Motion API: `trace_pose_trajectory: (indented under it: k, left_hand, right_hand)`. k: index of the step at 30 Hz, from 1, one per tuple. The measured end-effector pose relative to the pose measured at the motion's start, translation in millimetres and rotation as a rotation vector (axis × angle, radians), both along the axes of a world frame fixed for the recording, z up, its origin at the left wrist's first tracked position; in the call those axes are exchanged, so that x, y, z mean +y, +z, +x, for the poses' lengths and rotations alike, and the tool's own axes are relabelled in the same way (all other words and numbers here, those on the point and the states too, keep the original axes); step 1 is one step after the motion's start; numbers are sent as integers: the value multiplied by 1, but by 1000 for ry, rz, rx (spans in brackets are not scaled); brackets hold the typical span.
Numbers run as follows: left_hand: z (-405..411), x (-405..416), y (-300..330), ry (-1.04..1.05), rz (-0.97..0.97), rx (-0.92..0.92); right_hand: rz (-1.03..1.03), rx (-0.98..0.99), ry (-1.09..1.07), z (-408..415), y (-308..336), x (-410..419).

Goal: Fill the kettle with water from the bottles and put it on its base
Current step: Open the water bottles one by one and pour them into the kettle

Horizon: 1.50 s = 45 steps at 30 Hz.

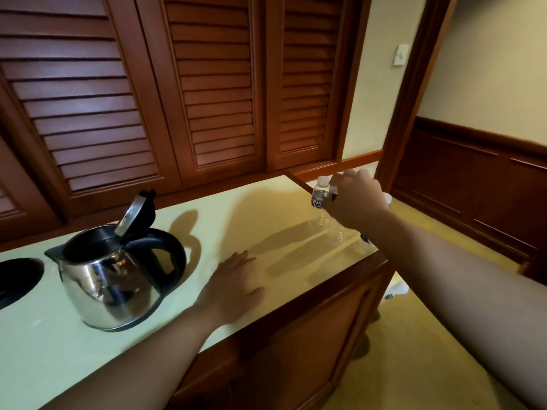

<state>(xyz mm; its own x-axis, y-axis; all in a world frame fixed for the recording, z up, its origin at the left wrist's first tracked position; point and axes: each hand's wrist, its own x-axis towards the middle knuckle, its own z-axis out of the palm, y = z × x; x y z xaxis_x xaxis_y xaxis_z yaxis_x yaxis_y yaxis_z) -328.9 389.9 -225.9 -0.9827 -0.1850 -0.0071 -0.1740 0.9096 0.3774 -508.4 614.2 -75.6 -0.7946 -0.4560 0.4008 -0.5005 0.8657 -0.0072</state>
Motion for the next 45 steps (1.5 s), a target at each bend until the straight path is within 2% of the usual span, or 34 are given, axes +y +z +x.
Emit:
trace_pose_trajectory:
  k: [2, 7, 14, 21, 24, 30, 37, 42, 45]
  left_hand:
    - [19, -7, 5, 11, 13, 82]
    - [83, -32, 13, 59, 131, 216]
    - [196, -70, 14, 211, 240, 322]
    - [312, -117, 23, 472, 181, 377]
    - [353, -135, 25, 594, 136, 392]
    - [405, -179, 18, 834, 120, 458]
    - [429, -232, 22, 1109, 130, 476]
    - [436, -267, 33, 1359, 349, 559]
    - [434, -282, 43, 1356, 482, 577]
  right_hand:
    - [-33, -47, 57, 28, -13, -4]
    - [-89, -333, 275, 99, -59, -37]
    - [-98, -417, 561, 185, -116, -121]
    - [-128, -595, 952, 282, -131, -211]
    - [-141, -563, 1058, 320, -141, -257]
    - [91, -458, 1002, 360, -160, -313]
    - [94, -437, 1003, 359, -168, -313]
    - [110, -475, 995, 359, -164, -311]
    - [114, -492, 987, 358, -164, -311]
